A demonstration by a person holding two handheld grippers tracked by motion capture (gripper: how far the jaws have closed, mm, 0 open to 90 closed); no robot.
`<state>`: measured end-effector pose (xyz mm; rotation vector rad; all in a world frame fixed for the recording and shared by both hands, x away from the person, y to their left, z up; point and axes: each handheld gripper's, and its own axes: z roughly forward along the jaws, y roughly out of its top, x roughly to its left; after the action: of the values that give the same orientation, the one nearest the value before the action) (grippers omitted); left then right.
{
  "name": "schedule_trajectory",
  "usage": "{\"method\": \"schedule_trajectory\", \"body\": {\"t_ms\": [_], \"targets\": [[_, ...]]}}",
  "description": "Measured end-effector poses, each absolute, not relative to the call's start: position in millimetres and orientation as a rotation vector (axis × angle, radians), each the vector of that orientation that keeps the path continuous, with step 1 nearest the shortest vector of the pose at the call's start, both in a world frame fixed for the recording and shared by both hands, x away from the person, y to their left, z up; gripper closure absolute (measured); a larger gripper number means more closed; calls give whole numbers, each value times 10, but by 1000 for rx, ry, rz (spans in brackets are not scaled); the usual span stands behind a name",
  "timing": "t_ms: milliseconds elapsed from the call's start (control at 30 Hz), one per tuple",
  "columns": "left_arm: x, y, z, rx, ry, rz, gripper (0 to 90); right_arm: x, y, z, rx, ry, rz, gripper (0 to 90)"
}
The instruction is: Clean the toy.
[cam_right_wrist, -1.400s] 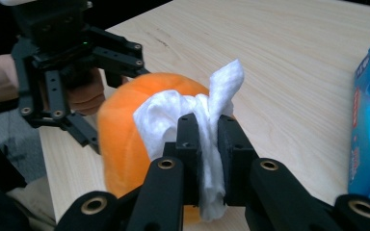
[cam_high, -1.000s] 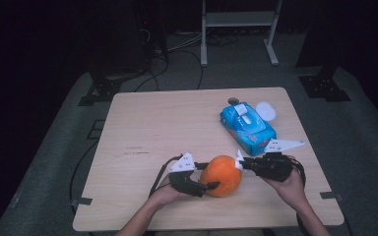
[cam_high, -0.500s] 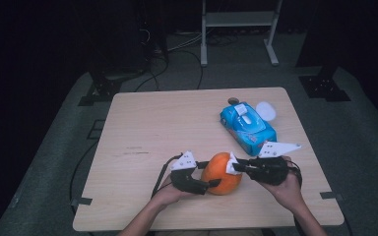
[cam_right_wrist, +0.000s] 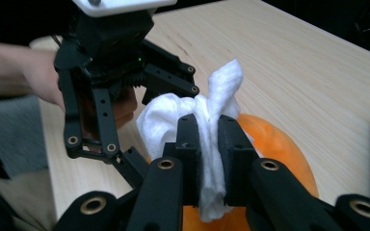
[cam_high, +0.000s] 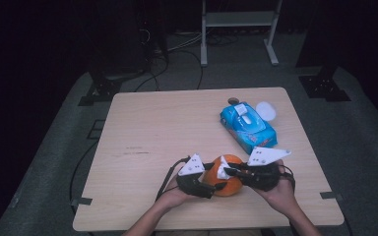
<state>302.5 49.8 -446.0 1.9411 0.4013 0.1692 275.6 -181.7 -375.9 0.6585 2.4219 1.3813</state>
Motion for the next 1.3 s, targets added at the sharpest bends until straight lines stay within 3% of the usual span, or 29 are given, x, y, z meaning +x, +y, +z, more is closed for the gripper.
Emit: {"method": "schedule_trajectory", "body": {"t_ms": [333,567,667,800,867,967,1033,1300], "targets": [[3045,523,-4482,1932,363,155,264,2907,-2067,-3765,789,2364,1340,793],[3116,606,-4523,1913,351,124,110,2916,-2128,-3824,817,2381,1346,792],[3156,605,-4626,1942,352,83,78,2922,-2145,-3832,824,2380,1353,792],[3133,543,-4676,1966,323,120,56,2939,-2140,-3847,830,2385,1362,792],[3125,534,-4676,1968,313,151,83,2939,-2130,-3846,842,2387,1372,793],[3106,563,-4595,1967,325,178,255,2909,-2107,-3815,832,2375,1371,796],[3094,580,-4504,1967,313,176,319,2891,-2112,-3776,823,2354,1396,797],[3070,749,-4138,1945,268,191,337,2904,-2202,-3695,876,2310,1517,798]]}}
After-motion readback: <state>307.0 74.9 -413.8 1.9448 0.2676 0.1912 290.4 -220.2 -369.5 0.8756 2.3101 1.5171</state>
